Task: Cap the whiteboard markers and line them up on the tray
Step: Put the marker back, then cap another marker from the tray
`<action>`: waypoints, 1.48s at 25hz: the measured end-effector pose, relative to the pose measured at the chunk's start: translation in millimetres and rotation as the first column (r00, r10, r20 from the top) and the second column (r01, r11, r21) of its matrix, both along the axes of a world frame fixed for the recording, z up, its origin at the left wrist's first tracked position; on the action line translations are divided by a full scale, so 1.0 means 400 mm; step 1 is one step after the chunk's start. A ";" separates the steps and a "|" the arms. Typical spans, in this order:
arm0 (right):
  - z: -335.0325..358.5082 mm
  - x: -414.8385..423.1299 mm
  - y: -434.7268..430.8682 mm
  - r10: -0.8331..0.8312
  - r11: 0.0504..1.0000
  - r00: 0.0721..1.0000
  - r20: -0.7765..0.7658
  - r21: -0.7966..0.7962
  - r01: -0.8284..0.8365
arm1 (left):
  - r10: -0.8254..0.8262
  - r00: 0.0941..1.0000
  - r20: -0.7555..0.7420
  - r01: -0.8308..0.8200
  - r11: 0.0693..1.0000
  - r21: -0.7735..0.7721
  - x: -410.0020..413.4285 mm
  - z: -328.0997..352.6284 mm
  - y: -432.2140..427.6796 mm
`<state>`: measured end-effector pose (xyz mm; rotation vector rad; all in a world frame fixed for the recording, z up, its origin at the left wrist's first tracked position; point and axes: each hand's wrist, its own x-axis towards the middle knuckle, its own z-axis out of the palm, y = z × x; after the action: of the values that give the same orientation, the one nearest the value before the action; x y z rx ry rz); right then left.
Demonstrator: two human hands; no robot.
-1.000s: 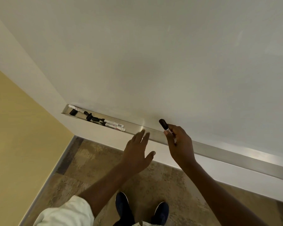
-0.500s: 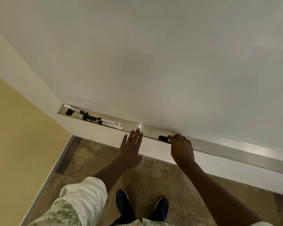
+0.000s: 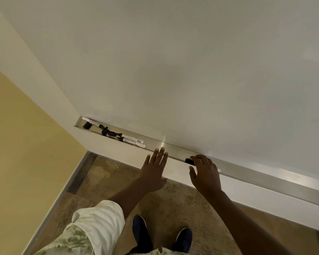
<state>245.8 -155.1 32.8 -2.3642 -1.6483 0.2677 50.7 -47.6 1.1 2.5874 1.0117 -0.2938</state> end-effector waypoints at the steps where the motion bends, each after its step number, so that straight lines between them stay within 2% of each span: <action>1: 0.002 -0.018 0.014 0.027 1.000 1.000 -0.007 0.010 -0.026 | -0.001 0.999 0.036 0.002 0.999 -0.033 -0.004 0.009 0.008; 3: 0.009 -0.061 0.054 0.086 0.996 0.996 -0.038 0.029 -0.085 | 0.047 0.988 0.148 -0.041 0.998 -0.048 -0.026 0.029 0.023; 5: 0.016 -0.111 0.107 0.160 0.986 0.984 -0.074 0.049 -0.157 | 0.165 0.948 0.272 -0.166 0.986 -0.019 -0.071 0.050 0.043; 7: 0.021 -0.166 0.163 0.248 0.968 0.965 -0.081 0.069 -0.243 | 0.288 0.899 0.331 -0.307 0.952 0.005 -0.127 0.068 0.075; 12: 0.022 -0.310 0.309 0.444 0.896 0.896 -0.009 0.025 -0.444 | 0.469 0.833 0.294 -0.504 0.862 0.053 -0.273 0.097 0.159; 15: 0.018 -0.362 0.370 0.500 0.866 0.863 0.064 -0.029 -0.500 | 0.531 0.797 0.288 -0.566 0.823 0.051 -0.326 0.107 0.197; 25: 0.000 -0.385 0.426 0.439 0.898 0.888 0.138 -0.090 -0.430 | 0.554 0.769 0.319 -0.584 0.812 -0.004 -0.336 0.121 0.287; 28: -0.005 -0.377 0.432 0.399 0.916 0.907 0.132 -0.099 -0.388 | 0.641 0.658 0.395 -0.641 0.752 -0.152 -0.311 0.101 0.281; 31: -0.008 -0.371 0.440 0.370 0.928 0.920 0.129 -0.105 -0.358 | 0.755 0.535 0.379 -0.711 0.644 -0.280 -0.285 0.079 0.271; 37: -0.004 -0.367 0.454 0.305 0.950 0.950 0.065 -0.093 -0.298 | 0.859 0.436 0.270 -0.737 0.513 -0.441 -0.257 0.053 0.267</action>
<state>98.9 26.5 31.4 -2.1963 -2.0758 0.3070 -52.0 59.3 22.4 1.5099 1.7207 0.4143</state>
